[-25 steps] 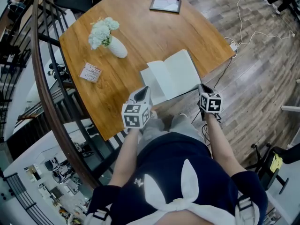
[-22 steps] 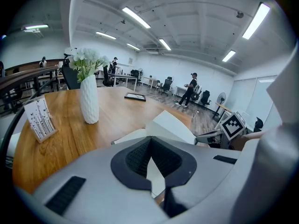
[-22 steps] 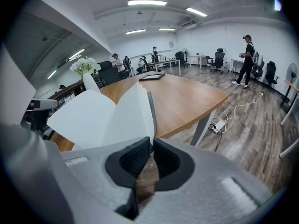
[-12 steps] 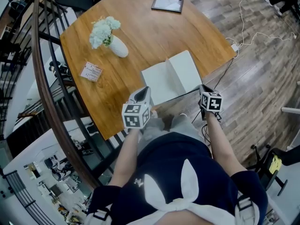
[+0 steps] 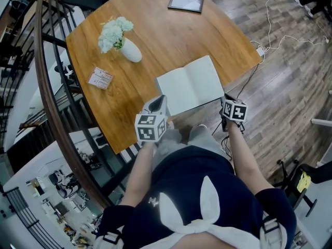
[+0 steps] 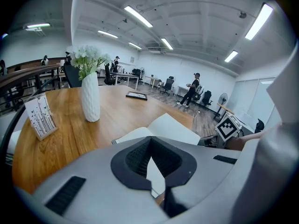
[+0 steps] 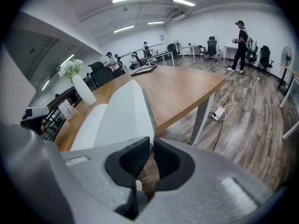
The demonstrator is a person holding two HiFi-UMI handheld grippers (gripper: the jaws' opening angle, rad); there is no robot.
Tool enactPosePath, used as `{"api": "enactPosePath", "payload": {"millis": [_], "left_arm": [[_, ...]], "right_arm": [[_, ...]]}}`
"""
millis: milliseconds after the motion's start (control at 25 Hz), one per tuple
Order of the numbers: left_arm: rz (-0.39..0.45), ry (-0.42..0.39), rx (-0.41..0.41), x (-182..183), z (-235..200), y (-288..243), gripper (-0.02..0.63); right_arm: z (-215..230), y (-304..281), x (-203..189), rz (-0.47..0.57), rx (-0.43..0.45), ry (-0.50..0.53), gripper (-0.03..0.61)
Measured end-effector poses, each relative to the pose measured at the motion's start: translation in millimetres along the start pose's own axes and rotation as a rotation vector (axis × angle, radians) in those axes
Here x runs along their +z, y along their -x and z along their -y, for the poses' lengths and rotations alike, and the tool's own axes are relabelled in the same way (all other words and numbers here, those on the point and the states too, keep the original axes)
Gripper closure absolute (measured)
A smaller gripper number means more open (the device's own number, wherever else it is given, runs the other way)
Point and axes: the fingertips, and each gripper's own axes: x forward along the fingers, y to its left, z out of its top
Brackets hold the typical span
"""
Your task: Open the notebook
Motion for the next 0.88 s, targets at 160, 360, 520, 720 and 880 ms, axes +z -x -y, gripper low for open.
{"api": "enactPosePath", "payload": {"millis": [160, 360, 520, 720, 880], "left_arm": [[0.000, 0.000, -0.001, -0.5, 1.4, -1.7, 0.597], [-0.003, -0.003, -0.006, 1.3, 1.2, -2.7, 0.597], [-0.003, -0.008, -0.012, 4.2, 1.7, -4.0, 0.597], [-0.001, -0.014, -0.018, 4.1, 0.0, -3.5, 0.597], [0.009, -0.023, -0.025, 8.9, 2.5, -2.1, 0.597]], "right_arm": [[1.1, -2.3, -1.2, -0.001, 0.012, -0.009, 0.546], [2.4, -1.9, -1.8, -0.012, 0.001, -0.028, 0.541], [5.0, -1.9, 1.0, -0.024, -0.017, -0.011, 0.525], [7.9, 2.8, -0.3, -0.047, -0.035, 0.032, 0.499], [2.5, 12.2, 5.6, -0.021, -0.006, 0.060, 0.482]]}}
